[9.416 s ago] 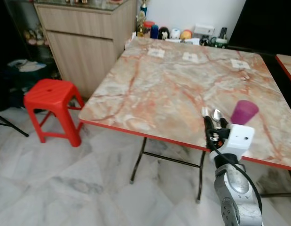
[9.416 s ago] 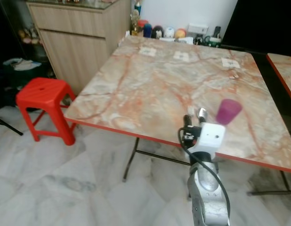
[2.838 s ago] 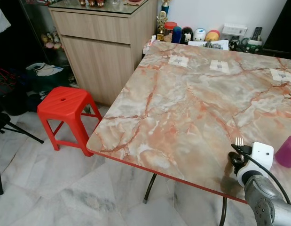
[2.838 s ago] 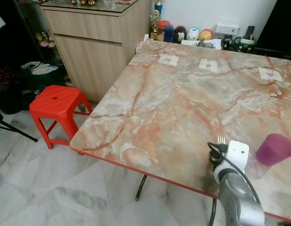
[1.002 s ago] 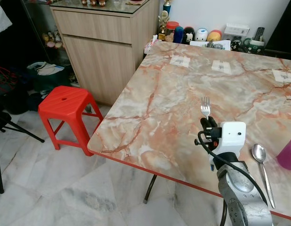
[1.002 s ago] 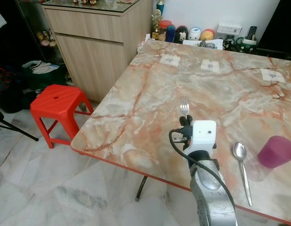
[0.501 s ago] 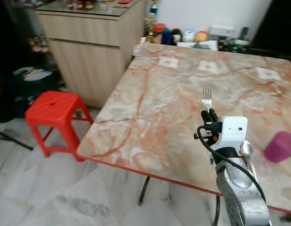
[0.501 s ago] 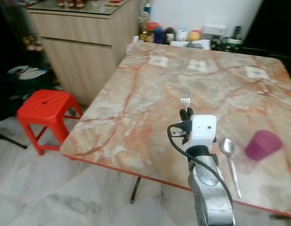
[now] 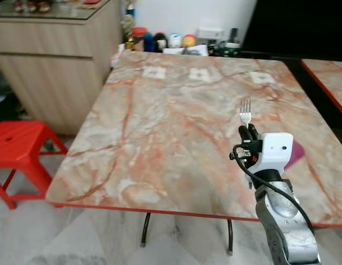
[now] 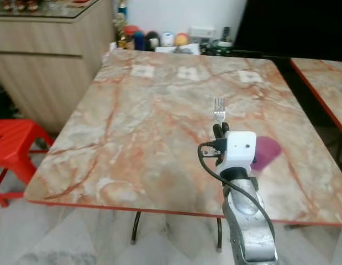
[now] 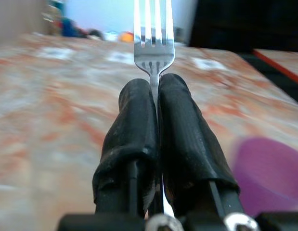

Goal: Setting the table

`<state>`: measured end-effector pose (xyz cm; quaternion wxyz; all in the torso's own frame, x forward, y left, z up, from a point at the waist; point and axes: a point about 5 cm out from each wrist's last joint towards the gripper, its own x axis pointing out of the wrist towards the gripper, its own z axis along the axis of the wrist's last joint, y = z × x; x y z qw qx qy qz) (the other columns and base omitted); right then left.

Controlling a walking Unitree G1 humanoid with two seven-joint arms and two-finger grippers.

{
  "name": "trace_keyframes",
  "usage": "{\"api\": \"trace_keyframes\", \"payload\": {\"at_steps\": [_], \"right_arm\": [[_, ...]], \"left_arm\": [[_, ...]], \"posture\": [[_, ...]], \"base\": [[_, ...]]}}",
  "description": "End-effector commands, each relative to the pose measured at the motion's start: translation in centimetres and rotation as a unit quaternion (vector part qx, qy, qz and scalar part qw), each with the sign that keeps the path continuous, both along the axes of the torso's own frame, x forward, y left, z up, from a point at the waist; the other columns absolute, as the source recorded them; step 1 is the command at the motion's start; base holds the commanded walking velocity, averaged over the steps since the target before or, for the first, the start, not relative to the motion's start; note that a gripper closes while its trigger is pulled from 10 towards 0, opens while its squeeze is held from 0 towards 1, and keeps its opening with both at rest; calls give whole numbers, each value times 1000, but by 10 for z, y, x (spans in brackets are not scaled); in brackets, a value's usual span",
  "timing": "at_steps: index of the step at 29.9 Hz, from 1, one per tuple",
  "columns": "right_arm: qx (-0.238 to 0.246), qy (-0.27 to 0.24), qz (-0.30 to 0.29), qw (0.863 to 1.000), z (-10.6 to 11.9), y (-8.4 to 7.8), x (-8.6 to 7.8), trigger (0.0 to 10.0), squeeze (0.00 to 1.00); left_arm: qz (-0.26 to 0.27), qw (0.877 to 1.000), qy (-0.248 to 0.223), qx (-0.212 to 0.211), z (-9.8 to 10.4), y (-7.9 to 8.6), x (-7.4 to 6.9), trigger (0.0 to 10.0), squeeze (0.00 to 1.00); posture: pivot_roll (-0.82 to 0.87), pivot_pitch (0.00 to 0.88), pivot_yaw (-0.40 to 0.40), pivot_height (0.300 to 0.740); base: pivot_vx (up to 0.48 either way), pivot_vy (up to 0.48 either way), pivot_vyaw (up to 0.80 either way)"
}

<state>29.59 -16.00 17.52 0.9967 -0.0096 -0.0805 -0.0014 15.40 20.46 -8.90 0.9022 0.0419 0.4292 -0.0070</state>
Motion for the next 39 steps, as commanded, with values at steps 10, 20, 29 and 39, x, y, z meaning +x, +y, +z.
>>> {"api": "trace_keyframes", "payload": {"at_steps": [10, 20, 29, 39], "right_arm": [[-1, -18, 4, 1000, 5, 5, 1, 10000, 0], [-2, -19, 6, 1000, 4, 7, 2, 10000, 0], [-3, -25, 5, 1000, 6, 5, 4, 10000, 0], [-4, -23, 2, 1000, 5, 4, 4, 10000, 0]], "left_arm": [[3, 1000, 26, 2, -6, 4, -15, 10000, 0], [-4, 1000, 27, 6, -5, 5, -15, 10000, 0], [-7, 1000, 23, 5, -5, 2, -14, 10000, 0], [-7, 1000, 27, 5, -6, 2, -16, 10000, 0]], "posture": [[-34, 128, -35, 740], [-34, 136, -32, 740], [-32, 138, -29, 740], [-35, 141, -28, 740]], "base": [[0, 0, -466], [0, -210, 0], [0, -396, 0], [0, -406, 0]]}}
